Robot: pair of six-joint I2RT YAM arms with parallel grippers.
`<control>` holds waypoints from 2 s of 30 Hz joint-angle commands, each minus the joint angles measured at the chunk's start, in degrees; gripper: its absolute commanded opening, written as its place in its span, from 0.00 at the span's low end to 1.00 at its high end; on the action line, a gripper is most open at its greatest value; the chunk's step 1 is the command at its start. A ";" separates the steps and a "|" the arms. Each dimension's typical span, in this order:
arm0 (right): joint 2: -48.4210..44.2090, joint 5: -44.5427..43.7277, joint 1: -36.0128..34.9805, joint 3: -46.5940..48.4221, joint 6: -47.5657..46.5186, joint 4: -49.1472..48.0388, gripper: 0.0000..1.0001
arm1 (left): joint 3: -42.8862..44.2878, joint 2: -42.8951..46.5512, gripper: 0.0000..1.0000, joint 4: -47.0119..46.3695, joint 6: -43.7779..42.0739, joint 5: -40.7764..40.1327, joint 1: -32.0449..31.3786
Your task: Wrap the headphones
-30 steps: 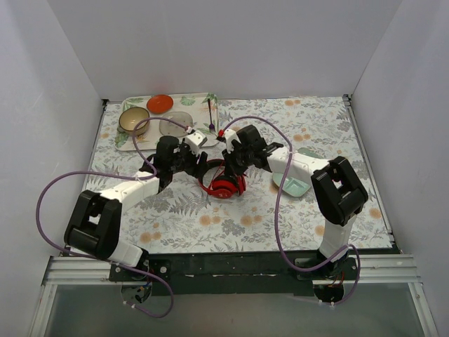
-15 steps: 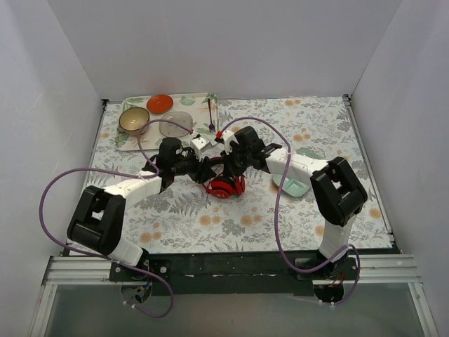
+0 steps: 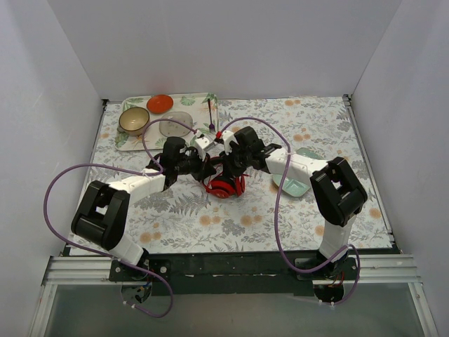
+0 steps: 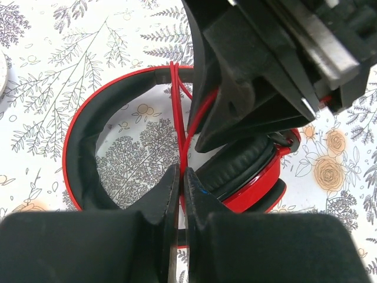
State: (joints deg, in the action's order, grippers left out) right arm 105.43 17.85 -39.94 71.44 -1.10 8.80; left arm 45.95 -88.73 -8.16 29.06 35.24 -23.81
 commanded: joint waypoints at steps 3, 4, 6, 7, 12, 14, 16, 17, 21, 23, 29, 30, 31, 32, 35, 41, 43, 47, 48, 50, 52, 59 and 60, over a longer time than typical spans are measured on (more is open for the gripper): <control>-4.52 -0.27 -0.49 2.13 -1.88 -1.24 0.46 | -0.16 1.80 0.00 0.34 -2.43 -0.79 -0.09; -4.88 -0.09 -0.49 2.13 -2.23 -1.15 0.51 | -0.16 1.72 0.00 0.43 -2.43 -0.97 -0.18; -6.19 -0.44 -0.66 1.86 -3.64 -1.24 0.69 | -0.08 1.72 0.00 0.60 -2.60 -1.23 -0.18; -6.72 -0.79 -0.57 1.60 -4.16 -1.41 0.71 | 0.10 1.63 0.00 0.69 -2.69 -1.40 -0.18; -10.94 -1.32 -0.49 -0.95 -7.24 -5.18 0.79 | 0.98 0.66 0.00 2.01 -3.83 -1.32 -0.53; -11.73 -0.36 -0.57 -2.00 -8.64 -5.89 0.81 | 1.24 0.31 0.00 2.53 -4.18 -1.32 -0.79; -11.82 -0.36 -0.57 -2.27 -10.66 -5.37 0.82 | 1.24 0.22 0.00 3.06 -5.24 -1.32 -1.32; -11.82 -0.36 -0.57 -2.53 -11.37 -5.11 0.82 | 1.42 0.22 0.00 3.59 -5.68 -1.32 -1.50; -12.61 1.22 -0.31 -4.72 -13.48 -5.80 0.80 | 2.03 -0.56 0.00 5.08 -7.79 -1.41 -2.64; -13.14 2.80 0.21 -5.95 -14.19 -7.21 0.70 | 2.73 -1.44 0.00 7.18 -9.89 -1.41 -3.17; -12.97 4.92 2.85 -8.68 -12.53 -9.92 0.54 | 4.67 -3.73 0.00 10.88 -13.67 -2.02 -4.49; -12.88 5.00 3.20 -9.12 -12.00 -10.72 0.54 | 4.84 -4.08 0.00 11.15 -14.11 -2.20 -4.66; -12.88 5.35 3.47 -9.91 -11.38 -11.34 0.53 | 5.37 -4.52 0.00 11.59 -14.47 -2.63 -4.75; -12.79 5.70 3.90 -10.35 -10.85 -12.04 0.53 | 5.63 -4.87 0.00 12.20 -14.82 -2.81 -4.93; -11.74 5.62 4.61 -10.79 -9.01 -13.72 0.48 | 7.04 -6.36 0.00 13.61 -15.26 -3.51 -4.93; -9.63 6.59 6.01 -11.41 -7.16 -14.51 0.44 | 8.01 -7.07 0.12 14.40 -14.38 -3.95 -4.93; -9.54 6.76 6.28 -11.59 -6.63 -14.86 0.43 | 8.19 -7.07 0.15 14.23 -13.68 -4.13 -5.01; -9.01 6.33 6.89 -11.41 -6.37 -14.25 0.40 | 7.84 -5.93 0.26 12.91 -12.89 -4.75 -5.01; -9.01 6.15 7.07 -11.58 -6.28 -14.16 0.40 | 7.83 -5.67 0.31 12.91 -12.80 -4.75 -4.93; -9.10 6.06 7.42 -11.67 -5.93 -14.33 0.40 | 7.92 -5.14 0.33 12.82 -12.27 -4.75 -4.93; -9.45 6.50 7.60 -11.76 -5.67 -14.33 0.40 | 8.10 -4.70 0.34 12.82 -12.01 -4.57 -5.01; -11.73 4.92 7.86 -11.94 -4.96 -14.77 0.44 | 8.80 -2.77 0.44 12.82 -11.30 -4.31 -4.93; -12.00 4.66 7.95 -11.94 -4.87 -14.86 0.45 | 8.89 -2.50 0.44 12.82 -11.13 -4.13 -4.93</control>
State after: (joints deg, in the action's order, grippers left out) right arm 96.47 23.03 -32.34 60.10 -7.07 -3.36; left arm 52.99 -95.02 4.25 17.34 30.59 -28.47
